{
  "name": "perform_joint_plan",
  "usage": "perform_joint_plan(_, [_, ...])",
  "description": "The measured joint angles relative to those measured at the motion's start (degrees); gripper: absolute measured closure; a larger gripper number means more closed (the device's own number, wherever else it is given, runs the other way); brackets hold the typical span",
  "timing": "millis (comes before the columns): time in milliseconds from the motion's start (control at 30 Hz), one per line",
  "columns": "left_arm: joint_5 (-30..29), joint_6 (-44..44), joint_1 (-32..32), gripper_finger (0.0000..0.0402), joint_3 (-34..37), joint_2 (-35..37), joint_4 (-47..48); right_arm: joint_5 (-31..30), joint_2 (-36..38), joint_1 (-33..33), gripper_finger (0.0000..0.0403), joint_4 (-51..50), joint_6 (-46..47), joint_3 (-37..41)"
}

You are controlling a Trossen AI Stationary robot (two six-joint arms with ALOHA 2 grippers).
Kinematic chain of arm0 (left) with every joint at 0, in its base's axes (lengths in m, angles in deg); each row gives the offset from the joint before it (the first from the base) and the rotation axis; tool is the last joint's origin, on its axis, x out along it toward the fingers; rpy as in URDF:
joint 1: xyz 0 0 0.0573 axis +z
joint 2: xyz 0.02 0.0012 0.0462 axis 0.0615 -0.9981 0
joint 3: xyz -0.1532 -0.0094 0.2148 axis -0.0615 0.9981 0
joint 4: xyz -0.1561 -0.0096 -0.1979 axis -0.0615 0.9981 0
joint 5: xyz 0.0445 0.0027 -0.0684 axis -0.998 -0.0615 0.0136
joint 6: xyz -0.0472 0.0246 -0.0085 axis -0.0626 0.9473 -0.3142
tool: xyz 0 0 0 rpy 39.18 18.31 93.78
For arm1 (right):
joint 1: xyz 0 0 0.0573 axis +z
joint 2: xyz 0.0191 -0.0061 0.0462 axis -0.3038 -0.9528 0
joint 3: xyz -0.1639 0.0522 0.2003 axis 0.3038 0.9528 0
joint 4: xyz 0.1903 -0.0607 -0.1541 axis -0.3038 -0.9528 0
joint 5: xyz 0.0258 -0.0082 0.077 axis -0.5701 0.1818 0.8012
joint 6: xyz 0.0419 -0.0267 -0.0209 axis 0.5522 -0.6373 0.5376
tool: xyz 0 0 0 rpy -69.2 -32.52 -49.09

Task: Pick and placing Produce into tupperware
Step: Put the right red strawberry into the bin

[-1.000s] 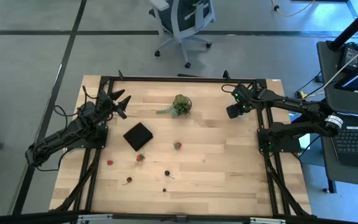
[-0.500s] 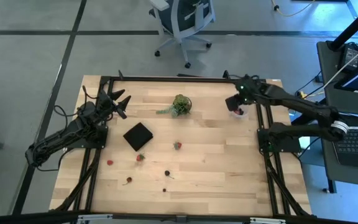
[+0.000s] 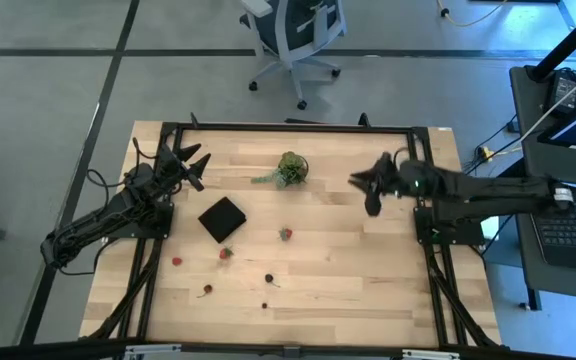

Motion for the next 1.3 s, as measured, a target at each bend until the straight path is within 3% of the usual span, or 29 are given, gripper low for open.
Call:
perform_joint_plan(133, [0.83, -3.35, -0.01, 0.0166, -0.02, 0.00, -0.62, -0.01, 0.50, 6.96, 0.0310, 16.96, -3.06, 9.26])
perform_joint_plan(233, [6.06, -3.08, -0.01, 0.0166, -0.01, -0.02, -1.43, 0.00, -0.02, 10.38, 0.0310, 26.92, -3.91, 15.29])
perform_joint_plan(333, [13.94, 0.09, -0.19, 0.0166, -0.01, -0.01, -3.11, -0.03, -0.05, 12.68, 0.0310, 34.37, -4.03, 20.10])
perform_joint_plan(467, [32.44, 8.82, -3.22, 0.0166, -0.02, 0.00, -4.18, -0.06, -0.01, 13.55, 0.0310, 39.82, -2.89, 23.79])
perform_joint_plan(533, [34.67, 10.01, -6.13, 0.0166, -0.02, -0.02, -4.28, -0.08, -0.01, 13.55, 0.0310, 40.47, -2.90, 24.40])
perform_joint_plan(700, [27.35, 11.10, -15.20, 0.0166, -0.02, -1.75, -3.11, -0.24, 0.01, 13.52, 0.0310, 40.91, -3.04, 24.44])
perform_joint_plan(833, [16.26, 12.33, -23.51, 0.0166, -0.15, -7.65, -2.58, -0.24, 0.01, 12.74, 0.0310, 41.02, -3.28, 24.44])
perform_joint_plan(1100, [-0.15, 12.17, -37.92, 0.0166, -7.97, -27.51, -2.61, -0.45, 0.01, 9.43, 0.0310, 41.28, -3.24, 24.44])
perform_joint_plan(1300, [-3.92, 11.30, -43.15, 0.0166, -17.62, -45.54, -2.91, -6.98, -0.01, 8.43, 0.0310, 41.28, -1.68, 24.44])
